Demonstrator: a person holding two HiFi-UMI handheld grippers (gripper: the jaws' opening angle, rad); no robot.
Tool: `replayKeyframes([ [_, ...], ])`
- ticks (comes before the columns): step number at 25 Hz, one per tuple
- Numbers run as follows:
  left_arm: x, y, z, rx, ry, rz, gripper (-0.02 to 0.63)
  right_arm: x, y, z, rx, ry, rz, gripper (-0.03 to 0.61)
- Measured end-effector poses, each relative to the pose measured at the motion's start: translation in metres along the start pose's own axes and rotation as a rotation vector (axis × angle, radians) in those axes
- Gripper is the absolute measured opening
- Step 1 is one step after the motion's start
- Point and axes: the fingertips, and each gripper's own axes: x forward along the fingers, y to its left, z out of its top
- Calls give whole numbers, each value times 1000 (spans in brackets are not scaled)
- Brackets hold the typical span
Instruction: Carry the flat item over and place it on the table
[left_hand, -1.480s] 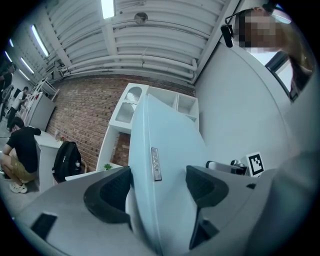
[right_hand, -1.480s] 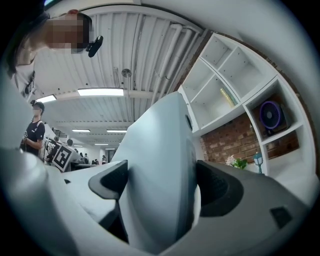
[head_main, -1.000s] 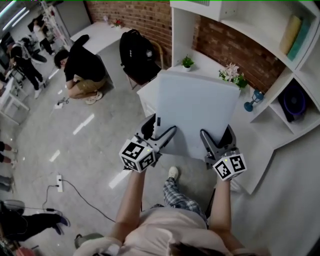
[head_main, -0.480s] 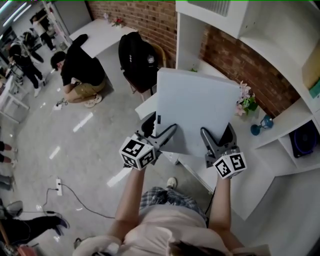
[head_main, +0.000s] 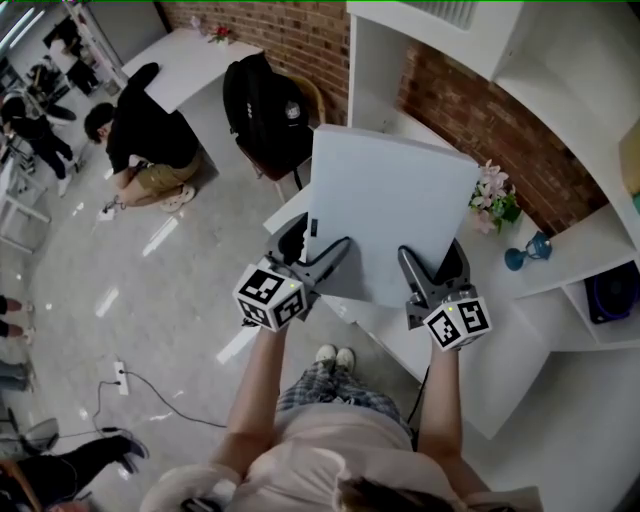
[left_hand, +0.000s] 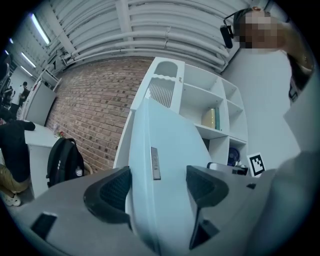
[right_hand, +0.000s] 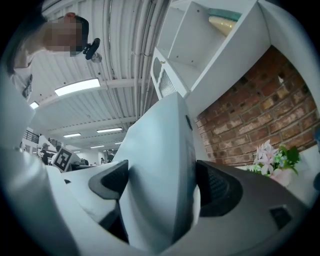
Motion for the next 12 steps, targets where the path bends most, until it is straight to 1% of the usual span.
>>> replayKeyframes([
  [5,22,20,-14,-31,29,-10,344,17,-22,-18,45,47,-35,430],
  [12,46,52,-55,-107,92,7,344,38,-50,-63,112,162,-81,428],
])
